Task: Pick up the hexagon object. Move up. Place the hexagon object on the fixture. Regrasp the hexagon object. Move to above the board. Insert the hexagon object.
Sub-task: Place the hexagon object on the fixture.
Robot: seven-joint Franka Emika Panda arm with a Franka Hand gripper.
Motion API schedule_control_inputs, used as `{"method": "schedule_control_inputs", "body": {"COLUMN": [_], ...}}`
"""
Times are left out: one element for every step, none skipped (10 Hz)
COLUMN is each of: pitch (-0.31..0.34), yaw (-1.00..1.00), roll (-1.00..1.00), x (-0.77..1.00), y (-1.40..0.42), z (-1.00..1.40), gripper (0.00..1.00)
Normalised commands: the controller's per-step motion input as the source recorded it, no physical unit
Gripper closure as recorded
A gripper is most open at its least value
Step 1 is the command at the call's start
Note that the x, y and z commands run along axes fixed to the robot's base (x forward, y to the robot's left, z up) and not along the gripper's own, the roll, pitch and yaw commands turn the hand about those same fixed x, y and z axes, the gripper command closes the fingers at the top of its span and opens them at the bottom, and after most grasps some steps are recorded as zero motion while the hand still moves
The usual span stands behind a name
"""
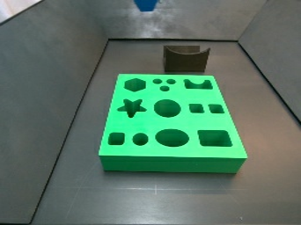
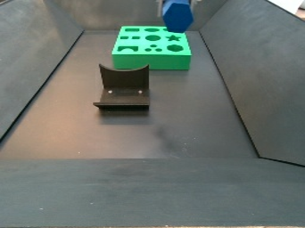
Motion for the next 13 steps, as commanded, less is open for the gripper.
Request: {"method": "schedule_control_inputs", "body": {"pitch": [0.172, 0.164, -0.020, -0.022, -0.016, 0.000, 0.021, 0.038, 0.044, 0.051, 0.067, 0.068, 0.059], "yaw": [0.16, 0.11, -0.05, -0.06, -0.07, -0.07, -0.08, -0.08, -0.09, -0.09, -0.11, -0.10, -0.10], "roll": [-0.07, -0.05, -1.00, -1.00, -1.00, -1.00, -1.00, -1.00, -1.00, -1.00, -0.99, -0.88, -0.64], "x": [0.61, 0.51, 1.00, 1.00, 1.00, 1.00, 1.00, 0.86, 0.75, 0.67, 0.49, 0.41, 0.27], "y": [-0.05, -0.03, 0.29, 0.31, 0.28, 0.22, 0.19, 0.13, 0.10, 0.08, 0.06, 0.05, 0.05], "z": [0.01, 0.01, -0.12, -0.13, -0.10, -0.07, -0.04, -0.03, -0.03, -0.02, -0.01, -0.01, -0.01], "gripper": [1.00, 1.00, 1.00, 1.00, 1.00, 1.00, 1.00, 1.00, 1.00, 1.00, 1.00, 1.00, 1.00]}}
